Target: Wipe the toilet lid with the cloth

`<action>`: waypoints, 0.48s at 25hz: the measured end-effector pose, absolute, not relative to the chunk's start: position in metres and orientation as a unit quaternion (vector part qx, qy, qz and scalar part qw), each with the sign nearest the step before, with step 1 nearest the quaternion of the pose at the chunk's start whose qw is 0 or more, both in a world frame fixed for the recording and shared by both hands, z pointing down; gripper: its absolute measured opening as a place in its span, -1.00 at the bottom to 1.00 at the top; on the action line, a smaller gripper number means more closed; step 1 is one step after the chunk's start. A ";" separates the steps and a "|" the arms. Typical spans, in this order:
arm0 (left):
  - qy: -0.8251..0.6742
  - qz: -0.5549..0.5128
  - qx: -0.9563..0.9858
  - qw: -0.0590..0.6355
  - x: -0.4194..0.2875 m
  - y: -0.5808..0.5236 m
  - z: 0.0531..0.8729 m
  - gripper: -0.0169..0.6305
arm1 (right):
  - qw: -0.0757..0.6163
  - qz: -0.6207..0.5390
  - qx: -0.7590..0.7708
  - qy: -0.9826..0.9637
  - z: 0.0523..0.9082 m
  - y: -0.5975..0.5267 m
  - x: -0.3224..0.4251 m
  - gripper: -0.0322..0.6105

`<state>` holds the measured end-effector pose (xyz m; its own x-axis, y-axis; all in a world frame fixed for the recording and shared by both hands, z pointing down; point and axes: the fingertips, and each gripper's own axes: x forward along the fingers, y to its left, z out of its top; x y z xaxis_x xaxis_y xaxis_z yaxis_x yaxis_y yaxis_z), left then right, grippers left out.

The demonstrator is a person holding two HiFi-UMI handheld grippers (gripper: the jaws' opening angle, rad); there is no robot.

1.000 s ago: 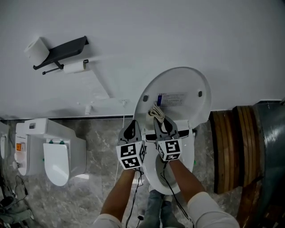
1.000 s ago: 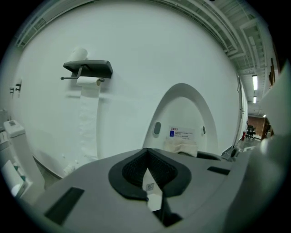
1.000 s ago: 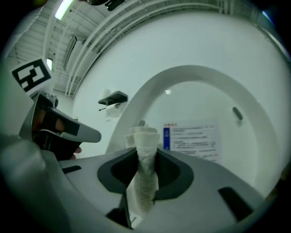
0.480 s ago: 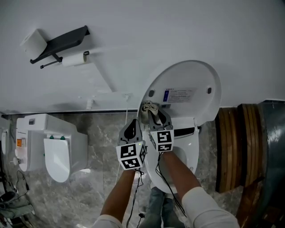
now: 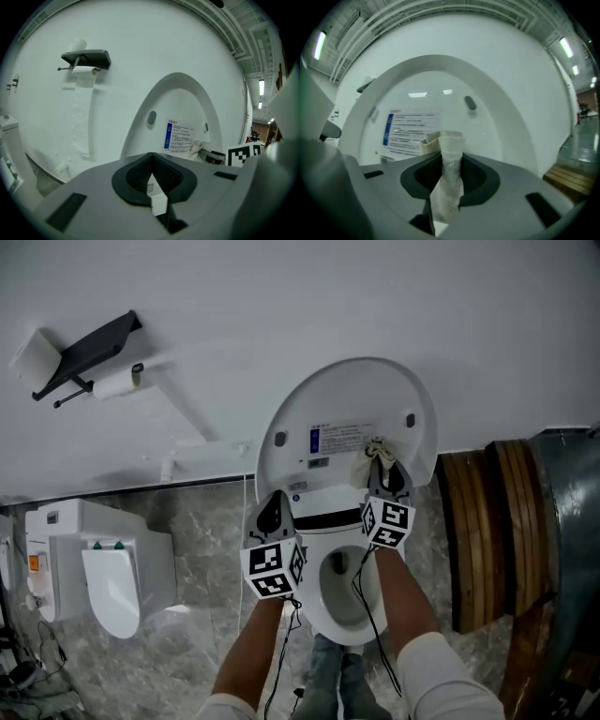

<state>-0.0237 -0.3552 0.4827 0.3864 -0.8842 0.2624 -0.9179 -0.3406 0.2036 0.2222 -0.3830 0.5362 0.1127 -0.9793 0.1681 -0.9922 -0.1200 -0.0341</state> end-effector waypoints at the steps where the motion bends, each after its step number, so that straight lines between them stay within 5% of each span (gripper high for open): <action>1: -0.549 0.053 0.818 0.161 -0.019 -0.354 0.484 -0.91 | 0.042 0.080 0.760 -0.644 0.537 -0.380 0.240 -0.59; 12: -0.554 0.064 0.813 0.168 -0.020 -0.342 0.494 -0.91 | 0.059 0.108 0.822 -0.556 0.538 -0.368 0.303 -0.59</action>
<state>-0.0201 -0.3421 0.4943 0.3786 -0.8790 0.2899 -0.9220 -0.3305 0.2019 0.3029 -0.3681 0.5378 0.3579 -0.9013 0.2439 -0.9270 -0.3744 -0.0231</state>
